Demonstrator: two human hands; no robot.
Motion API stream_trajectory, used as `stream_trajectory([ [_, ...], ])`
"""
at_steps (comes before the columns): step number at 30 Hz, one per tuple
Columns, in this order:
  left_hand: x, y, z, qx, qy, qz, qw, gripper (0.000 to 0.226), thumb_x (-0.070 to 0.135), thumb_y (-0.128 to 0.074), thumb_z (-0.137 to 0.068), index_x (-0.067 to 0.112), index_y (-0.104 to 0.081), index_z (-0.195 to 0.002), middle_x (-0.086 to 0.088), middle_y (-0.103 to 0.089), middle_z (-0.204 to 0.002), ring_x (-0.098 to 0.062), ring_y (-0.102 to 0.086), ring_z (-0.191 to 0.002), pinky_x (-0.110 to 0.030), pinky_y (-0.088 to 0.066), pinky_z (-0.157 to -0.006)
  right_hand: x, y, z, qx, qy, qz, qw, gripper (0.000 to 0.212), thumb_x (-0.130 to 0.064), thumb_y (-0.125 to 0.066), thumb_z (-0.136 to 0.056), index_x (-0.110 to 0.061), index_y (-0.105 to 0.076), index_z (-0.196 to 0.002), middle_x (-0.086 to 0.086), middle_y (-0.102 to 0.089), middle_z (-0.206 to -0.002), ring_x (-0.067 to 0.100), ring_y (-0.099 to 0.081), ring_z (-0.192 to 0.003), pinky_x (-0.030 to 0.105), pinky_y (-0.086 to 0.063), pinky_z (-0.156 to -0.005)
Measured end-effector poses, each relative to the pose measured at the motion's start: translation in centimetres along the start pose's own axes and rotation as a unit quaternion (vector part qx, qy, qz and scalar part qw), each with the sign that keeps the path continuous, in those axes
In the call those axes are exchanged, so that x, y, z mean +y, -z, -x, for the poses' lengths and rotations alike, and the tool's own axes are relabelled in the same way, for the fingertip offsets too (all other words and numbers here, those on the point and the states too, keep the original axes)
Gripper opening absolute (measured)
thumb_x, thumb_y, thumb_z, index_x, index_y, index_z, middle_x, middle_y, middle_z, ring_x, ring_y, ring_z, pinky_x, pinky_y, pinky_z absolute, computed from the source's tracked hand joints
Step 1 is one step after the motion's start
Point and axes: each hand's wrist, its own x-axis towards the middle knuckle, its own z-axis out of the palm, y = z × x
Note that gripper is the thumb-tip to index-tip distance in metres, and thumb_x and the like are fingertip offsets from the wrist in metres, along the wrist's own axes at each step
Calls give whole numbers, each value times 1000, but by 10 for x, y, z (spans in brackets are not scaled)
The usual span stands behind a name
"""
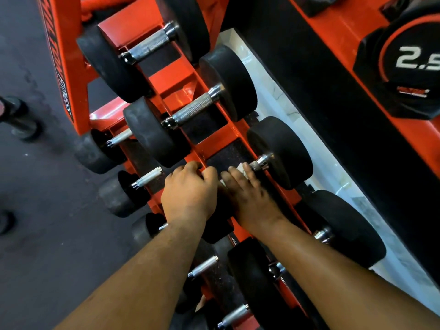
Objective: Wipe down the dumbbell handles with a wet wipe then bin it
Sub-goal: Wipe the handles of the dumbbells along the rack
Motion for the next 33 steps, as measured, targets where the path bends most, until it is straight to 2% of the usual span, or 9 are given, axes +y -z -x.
stream_trajectory([
  [3, 0, -1, 0, -3, -6, -7, 1000, 31, 45, -42, -88, 27, -67, -93, 2, -66, -101, -26, -58, -103, -36, -41, -76, -1, 12, -38, -121, 25, -79, 989, 39, -22, -31, -93, -17, -61, -118, 7, -63, -106, 30, -58, -110, 50, -25, -120],
  [6, 0, -1, -1, -3, -7, -10, 1000, 31, 45, -42, -88, 28, -67, -94, 1, -66, -101, -27, -58, -104, -37, -43, -78, 8, 24, -62, -191, 60, -64, 978, 18, -30, -51, -95, -26, -63, -108, 0, -65, -110, 26, -59, -109, 41, -40, -102],
  [9, 0, 1, 0, 1, -7, -5, 1000, 37, 48, -37, -84, 29, -68, -94, 1, -67, -101, -27, -59, -102, -41, -50, -82, 14, 1, -33, -117, 39, -83, 989, 30, -19, -54, -91, -22, -59, -120, 5, -59, -113, 31, -56, -115, 49, -40, -107],
  [13, 0, 0, 0, 4, -4, -3, 1000, 41, 49, -34, -81, 27, -67, -92, 1, -67, -99, -29, -59, -101, -43, -52, -83, 19, -26, 8, -2, -14, 13, 1000, 53, -24, -58, -93, -17, -45, -144, 12, -49, -143, 34, -38, -142, 64, -21, -117],
  [18, 2, 1, 1, -6, -4, -1, 1000, 31, 44, -41, -87, 29, -67, -93, 1, -67, -102, -27, -58, -103, -39, -47, -83, 18, 6, -38, -37, -44, -39, 998, 29, -10, -41, -87, -15, -64, -105, 9, -64, -98, 31, -60, -104, 55, -15, -122],
  [22, 0, 1, 1, 0, -13, -7, 1000, 37, 47, -36, -83, 29, -67, -92, 0, -67, -100, -27, -58, -102, -38, -44, -78, 24, -4, -21, -5, -46, -18, 999, 43, -6, -34, -88, -13, -58, -122, 14, -60, -119, 35, -52, -123, 51, -13, -124],
  [25, 0, 1, 0, 1, -11, -3, 1000, 44, 50, -33, -80, 29, -68, -95, 1, -67, -102, -28, -59, -103, -40, -48, -81, 22, -19, 11, 49, -104, -11, 993, 58, -5, -40, -94, -10, -34, -152, 22, -32, -157, 39, -21, -150, 48, -14, -124],
  [31, 2, 2, 1, -7, -10, -6, 1000, 23, 42, -43, -88, 30, -64, -87, 4, -59, -92, -26, -58, -101, -37, -41, -76, 5, -14, -16, 50, -177, 3, 983, 53, -8, -21, -95, -9, -51, -139, 20, -47, -148, 38, -30, -147, 46, -10, -123],
  [33, 2, 2, 1, -9, -13, -13, 1000, 23, 42, -43, -88, 30, -63, -86, 3, -60, -93, -26, -58, -100, -37, -41, -75, 5, -14, -9, 54, -181, -42, 981, 54, -6, -26, -94, -9, -46, -144, 19, -39, -155, 36, -24, -150, 44, -9, -122],
])
